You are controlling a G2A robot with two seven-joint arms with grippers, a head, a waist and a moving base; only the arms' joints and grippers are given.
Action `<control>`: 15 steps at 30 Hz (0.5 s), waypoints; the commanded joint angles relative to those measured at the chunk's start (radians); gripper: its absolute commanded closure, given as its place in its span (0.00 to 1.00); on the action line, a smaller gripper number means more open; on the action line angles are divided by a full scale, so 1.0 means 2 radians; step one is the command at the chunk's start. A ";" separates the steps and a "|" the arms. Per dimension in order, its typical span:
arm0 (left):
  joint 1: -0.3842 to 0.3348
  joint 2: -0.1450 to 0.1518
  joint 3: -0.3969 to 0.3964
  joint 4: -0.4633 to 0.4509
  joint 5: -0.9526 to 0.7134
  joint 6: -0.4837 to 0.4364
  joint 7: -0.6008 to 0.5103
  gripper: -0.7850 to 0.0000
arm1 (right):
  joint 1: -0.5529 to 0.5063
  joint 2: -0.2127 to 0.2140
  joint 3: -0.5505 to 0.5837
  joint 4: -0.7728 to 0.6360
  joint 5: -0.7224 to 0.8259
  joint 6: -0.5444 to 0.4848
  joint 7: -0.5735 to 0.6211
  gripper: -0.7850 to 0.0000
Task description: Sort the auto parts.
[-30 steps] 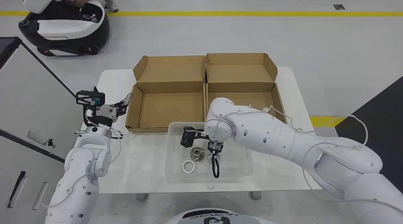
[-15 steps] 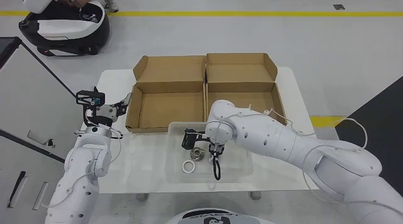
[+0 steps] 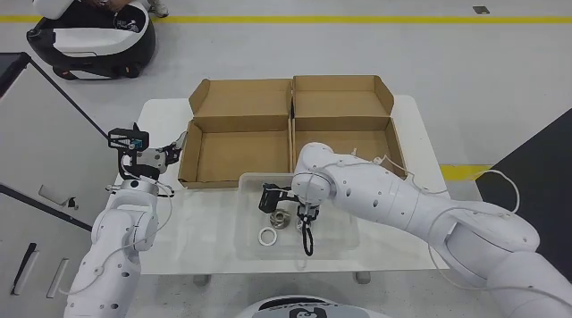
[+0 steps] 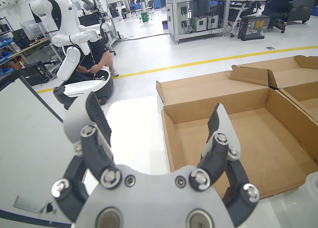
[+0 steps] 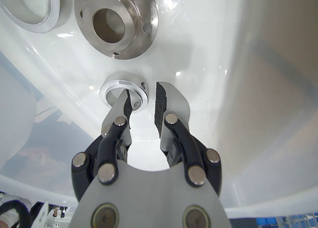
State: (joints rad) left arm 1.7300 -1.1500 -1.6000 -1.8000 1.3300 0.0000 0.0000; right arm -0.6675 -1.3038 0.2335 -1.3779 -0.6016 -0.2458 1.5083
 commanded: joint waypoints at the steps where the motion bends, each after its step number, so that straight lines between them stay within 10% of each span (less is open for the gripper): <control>1: 0.000 0.000 0.000 0.000 0.000 0.000 0.000 0.00 | -0.001 -0.002 -0.001 0.004 0.000 -0.002 0.001 0.72; 3: 0.000 0.000 0.000 0.000 0.000 0.000 0.000 0.00 | -0.001 -0.003 -0.001 0.008 0.000 -0.002 0.002 0.80; 4: 0.000 0.000 0.000 0.000 0.000 0.000 0.000 0.00 | -0.001 -0.004 0.000 0.009 0.000 -0.003 0.002 1.00; 15: 0.000 0.000 0.000 0.000 0.000 0.000 0.000 0.00 | 0.001 -0.003 0.021 0.004 0.021 -0.004 0.004 1.00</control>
State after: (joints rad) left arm 1.7300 -1.1500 -1.6000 -1.8000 1.3300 0.0000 0.0000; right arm -0.6666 -1.3126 0.2665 -1.3638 -0.5678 -0.2532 1.5147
